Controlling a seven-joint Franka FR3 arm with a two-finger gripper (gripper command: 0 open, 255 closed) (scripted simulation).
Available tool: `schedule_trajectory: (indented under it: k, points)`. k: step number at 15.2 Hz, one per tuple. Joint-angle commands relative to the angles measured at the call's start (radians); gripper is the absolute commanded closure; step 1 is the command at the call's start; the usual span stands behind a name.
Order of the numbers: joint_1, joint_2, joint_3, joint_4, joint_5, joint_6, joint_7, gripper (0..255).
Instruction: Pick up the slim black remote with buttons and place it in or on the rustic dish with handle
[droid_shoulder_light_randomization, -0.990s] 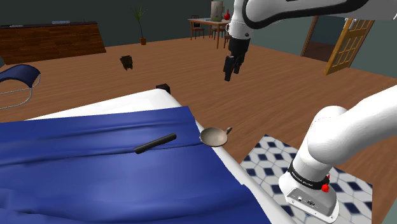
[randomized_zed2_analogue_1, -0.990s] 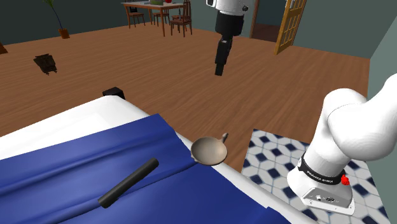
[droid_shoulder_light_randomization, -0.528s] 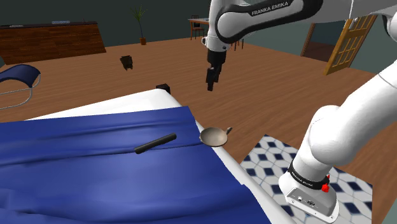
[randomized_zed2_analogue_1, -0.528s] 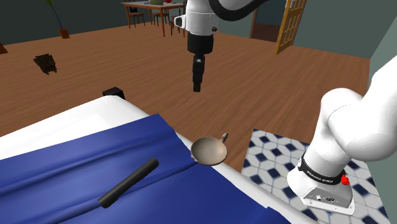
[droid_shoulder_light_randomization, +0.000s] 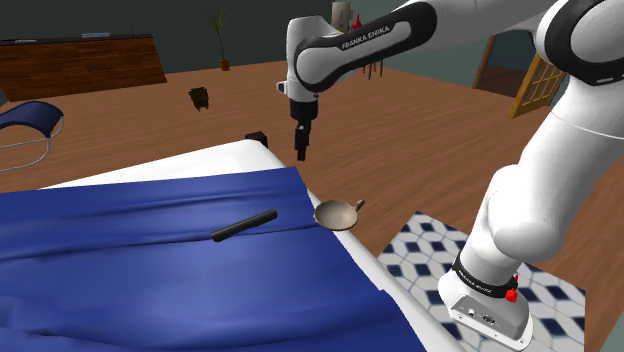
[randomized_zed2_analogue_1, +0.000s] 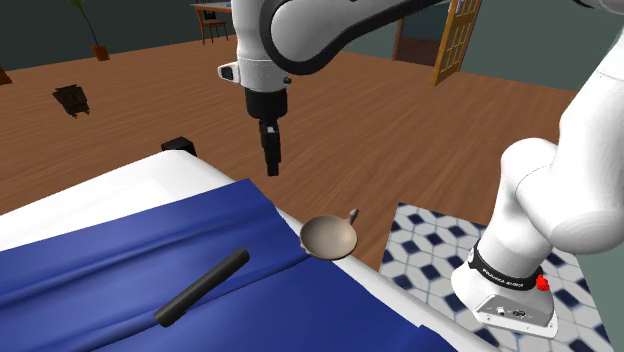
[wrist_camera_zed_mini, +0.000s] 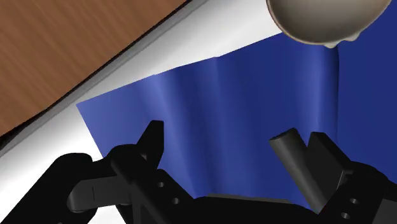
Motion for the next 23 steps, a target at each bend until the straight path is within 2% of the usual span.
schedule_trajectory:
  k: [1,8,16,23]
  points:
    - [0.018,0.057,0.014,0.028,0.006,0.018,-0.038,0]
    - [0.072,0.261,0.07,0.164,0.008,0.049,-0.157,0]
    - [0.139,0.474,0.14,0.322,-0.021,0.06,-0.272,0]
    - [0.148,0.52,0.144,0.294,-0.028,0.13,-0.277,0]
